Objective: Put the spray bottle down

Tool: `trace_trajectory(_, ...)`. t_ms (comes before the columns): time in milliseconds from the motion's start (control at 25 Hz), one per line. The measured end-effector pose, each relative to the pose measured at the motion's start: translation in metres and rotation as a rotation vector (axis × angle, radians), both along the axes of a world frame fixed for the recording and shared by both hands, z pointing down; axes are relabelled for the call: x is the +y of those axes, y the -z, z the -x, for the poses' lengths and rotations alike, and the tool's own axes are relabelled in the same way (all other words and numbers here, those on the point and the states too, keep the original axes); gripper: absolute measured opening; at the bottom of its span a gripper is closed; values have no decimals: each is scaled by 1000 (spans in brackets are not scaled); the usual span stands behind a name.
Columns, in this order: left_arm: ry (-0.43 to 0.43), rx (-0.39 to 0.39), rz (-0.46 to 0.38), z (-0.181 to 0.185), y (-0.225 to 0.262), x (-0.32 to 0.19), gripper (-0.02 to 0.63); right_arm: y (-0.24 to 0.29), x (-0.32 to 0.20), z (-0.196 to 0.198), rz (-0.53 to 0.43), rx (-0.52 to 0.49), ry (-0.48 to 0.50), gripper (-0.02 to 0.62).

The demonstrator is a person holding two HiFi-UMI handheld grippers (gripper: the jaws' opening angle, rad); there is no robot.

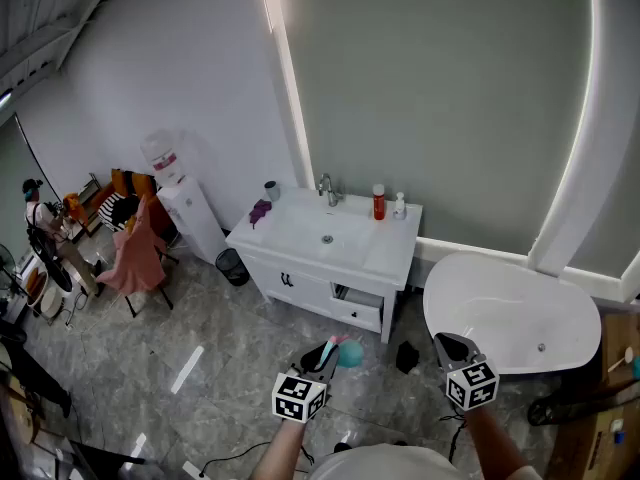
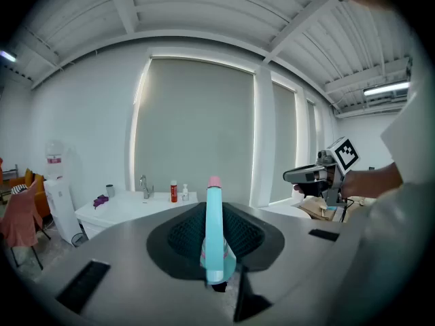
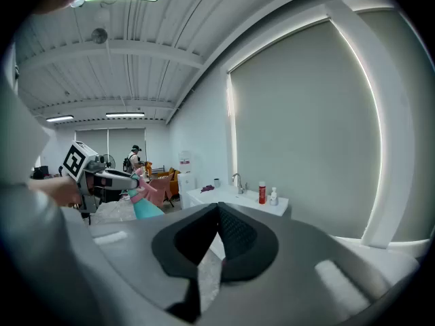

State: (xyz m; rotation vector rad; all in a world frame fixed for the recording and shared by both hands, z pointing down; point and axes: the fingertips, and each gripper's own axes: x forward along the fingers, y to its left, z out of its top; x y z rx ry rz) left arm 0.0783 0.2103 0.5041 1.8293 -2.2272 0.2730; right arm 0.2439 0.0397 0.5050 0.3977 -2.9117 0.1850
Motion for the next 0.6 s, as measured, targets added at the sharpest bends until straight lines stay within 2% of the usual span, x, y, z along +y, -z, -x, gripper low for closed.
trace_trajectory(600,-10,11,-16,0,2,22,67,2,20,2,21,-8,-33,11)
